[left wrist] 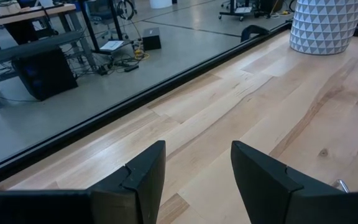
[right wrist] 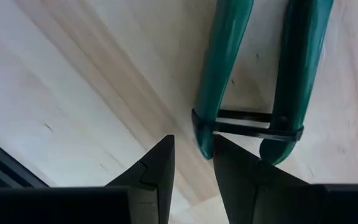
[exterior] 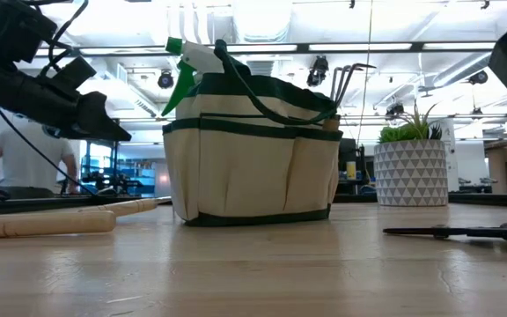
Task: Pick & Place Garden tools in Gardening bag
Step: Put the green shears into the green gardening bag
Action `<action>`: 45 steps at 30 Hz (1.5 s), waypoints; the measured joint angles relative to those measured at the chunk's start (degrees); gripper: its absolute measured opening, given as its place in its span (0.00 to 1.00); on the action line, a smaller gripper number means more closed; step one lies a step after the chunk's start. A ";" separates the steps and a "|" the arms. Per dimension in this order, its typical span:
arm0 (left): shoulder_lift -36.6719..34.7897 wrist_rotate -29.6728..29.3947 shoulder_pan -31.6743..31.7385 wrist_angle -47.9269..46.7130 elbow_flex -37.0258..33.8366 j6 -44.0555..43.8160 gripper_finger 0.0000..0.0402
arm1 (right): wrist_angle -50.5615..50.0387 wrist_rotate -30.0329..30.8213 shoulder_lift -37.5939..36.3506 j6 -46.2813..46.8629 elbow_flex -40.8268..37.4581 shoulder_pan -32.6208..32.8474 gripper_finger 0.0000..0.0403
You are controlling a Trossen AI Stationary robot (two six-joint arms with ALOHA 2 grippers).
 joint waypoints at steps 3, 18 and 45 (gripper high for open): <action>0.00 0.00 -0.02 -0.02 0.00 -0.02 0.46 | 0.16 1.26 0.00 0.01 -0.04 0.00 0.25; 0.00 0.00 -0.02 -0.04 0.00 0.00 0.46 | -2.34 -5.93 -3.43 -0.20 -0.08 -1.15 0.25; 0.00 0.00 -0.01 -0.30 0.00 0.00 0.46 | -9.70 2.45 -3.53 -7.73 0.13 -7.30 0.25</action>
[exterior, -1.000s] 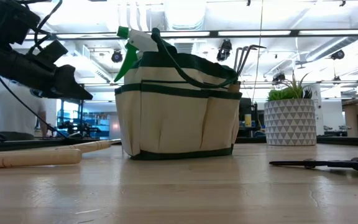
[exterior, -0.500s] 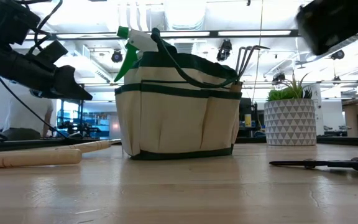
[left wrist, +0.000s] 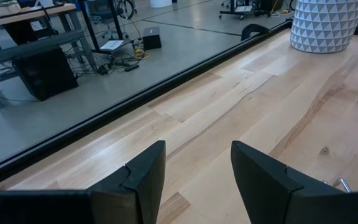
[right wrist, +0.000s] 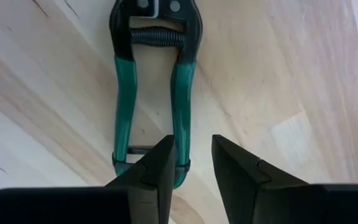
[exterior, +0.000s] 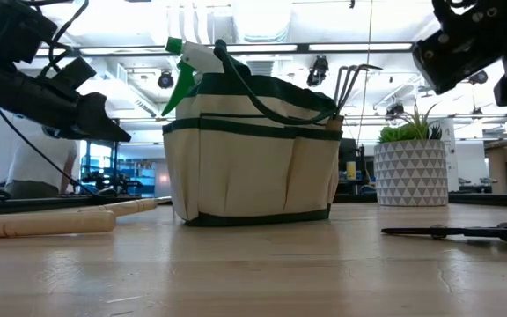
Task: Pick & Place Garden tools in Gardening bag
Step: Put the green shears into the green gardening bag
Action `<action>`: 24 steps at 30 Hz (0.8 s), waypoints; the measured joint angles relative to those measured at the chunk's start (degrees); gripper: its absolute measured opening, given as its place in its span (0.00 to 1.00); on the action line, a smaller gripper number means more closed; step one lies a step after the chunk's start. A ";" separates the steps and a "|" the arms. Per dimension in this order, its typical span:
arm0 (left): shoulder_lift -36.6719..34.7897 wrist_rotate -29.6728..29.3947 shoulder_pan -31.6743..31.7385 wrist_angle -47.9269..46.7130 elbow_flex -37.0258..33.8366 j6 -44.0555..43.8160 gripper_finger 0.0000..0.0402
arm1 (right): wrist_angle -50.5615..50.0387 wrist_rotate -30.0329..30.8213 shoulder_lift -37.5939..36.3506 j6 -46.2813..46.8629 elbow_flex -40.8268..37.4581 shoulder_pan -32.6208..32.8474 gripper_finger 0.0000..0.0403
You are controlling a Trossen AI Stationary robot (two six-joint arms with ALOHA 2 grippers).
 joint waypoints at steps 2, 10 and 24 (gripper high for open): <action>0.00 0.00 0.01 0.00 0.00 0.00 0.46 | 0.21 -0.17 0.01 -0.24 -0.14 0.00 0.25; 0.00 0.00 -0.01 0.00 0.00 -0.02 0.46 | 5.69 -1.88 0.01 -1.88 -3.53 0.02 0.25; 0.00 0.00 0.01 0.02 0.00 -0.02 0.46 | 12.78 -3.19 -0.34 -1.68 -8.91 -0.02 0.24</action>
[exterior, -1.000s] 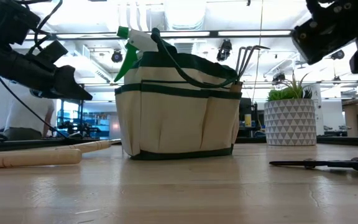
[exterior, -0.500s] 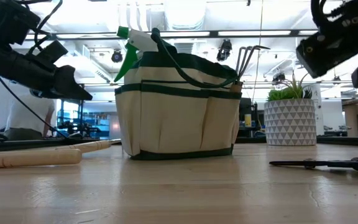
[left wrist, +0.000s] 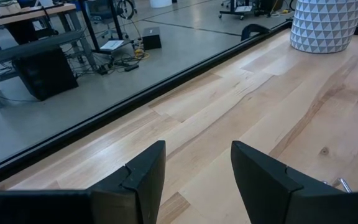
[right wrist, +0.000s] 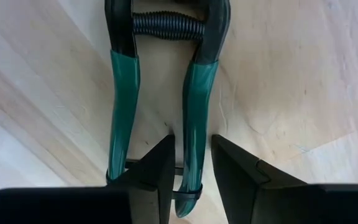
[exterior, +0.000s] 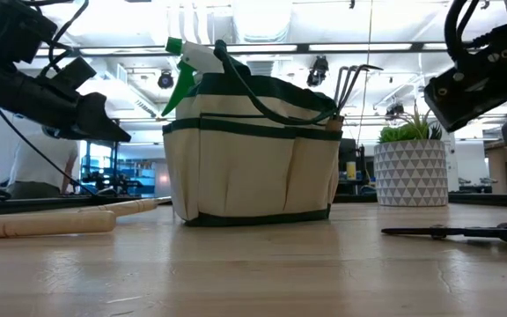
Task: Pick & Place Garden tools in Gardening bag
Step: Put the green shears into the green gardening bag
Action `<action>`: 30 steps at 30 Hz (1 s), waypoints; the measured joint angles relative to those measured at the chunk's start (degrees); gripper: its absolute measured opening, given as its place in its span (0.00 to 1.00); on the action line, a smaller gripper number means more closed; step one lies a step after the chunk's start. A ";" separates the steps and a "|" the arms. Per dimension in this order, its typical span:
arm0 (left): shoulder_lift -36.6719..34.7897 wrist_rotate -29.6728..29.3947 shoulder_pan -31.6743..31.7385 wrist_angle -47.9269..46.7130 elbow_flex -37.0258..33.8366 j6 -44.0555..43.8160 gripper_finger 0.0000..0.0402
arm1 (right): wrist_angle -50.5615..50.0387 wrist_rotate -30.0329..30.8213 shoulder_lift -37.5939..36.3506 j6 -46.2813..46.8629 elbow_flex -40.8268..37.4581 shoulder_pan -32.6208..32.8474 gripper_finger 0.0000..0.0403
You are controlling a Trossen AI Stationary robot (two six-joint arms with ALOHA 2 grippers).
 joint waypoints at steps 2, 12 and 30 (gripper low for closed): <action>0.00 0.00 -0.02 -0.02 0.00 0.02 0.46 | 0.06 -0.02 0.00 0.00 0.00 0.00 0.21; 0.00 0.00 -0.01 -0.02 0.00 0.00 0.46 | 0.83 -1.84 0.16 -1.74 -0.04 0.00 0.04; 0.16 0.17 0.00 -0.50 0.00 0.00 0.46 | -12.03 5.65 -18.06 10.10 0.94 3.90 0.04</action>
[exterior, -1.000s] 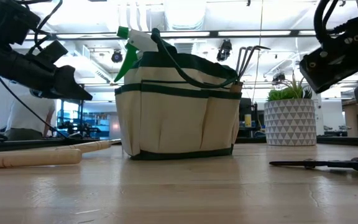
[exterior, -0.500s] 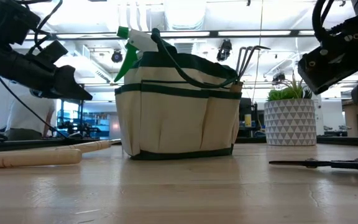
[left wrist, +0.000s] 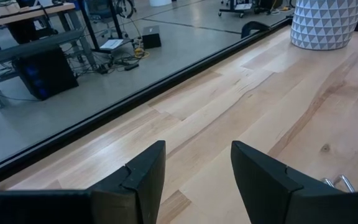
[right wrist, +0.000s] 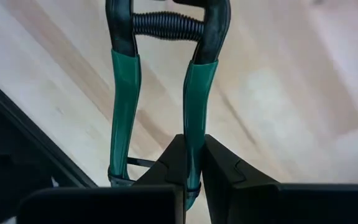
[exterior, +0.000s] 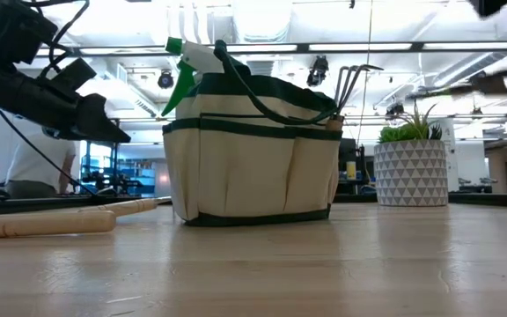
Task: Pick & Place Garden tools in Gardening bag
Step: Put the green shears into the green gardening bag
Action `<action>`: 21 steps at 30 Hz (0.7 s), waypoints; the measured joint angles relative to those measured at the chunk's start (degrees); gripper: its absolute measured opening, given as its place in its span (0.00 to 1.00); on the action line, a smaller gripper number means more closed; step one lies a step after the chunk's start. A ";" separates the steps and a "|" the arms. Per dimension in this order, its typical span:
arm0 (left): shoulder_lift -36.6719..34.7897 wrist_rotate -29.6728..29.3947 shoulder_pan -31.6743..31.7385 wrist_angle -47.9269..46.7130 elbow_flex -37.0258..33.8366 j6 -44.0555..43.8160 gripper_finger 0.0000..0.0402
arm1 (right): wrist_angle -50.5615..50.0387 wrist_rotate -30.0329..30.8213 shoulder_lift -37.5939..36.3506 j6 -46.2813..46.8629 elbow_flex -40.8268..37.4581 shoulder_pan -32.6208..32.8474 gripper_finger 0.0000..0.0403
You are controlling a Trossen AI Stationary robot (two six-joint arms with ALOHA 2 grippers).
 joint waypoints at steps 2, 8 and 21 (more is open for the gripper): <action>0.06 0.02 -0.02 -0.02 0.00 0.02 0.46 | -1.31 3.60 -2.57 2.03 0.00 0.71 0.04; 0.10 0.02 -0.02 0.00 0.00 0.00 0.46 | -1.99 16.26 -9.57 4.35 0.07 2.30 0.04; 0.13 0.00 -0.02 0.02 0.00 0.02 0.46 | 0.08 -8.13 -14.49 -9.63 3.51 -11.31 0.04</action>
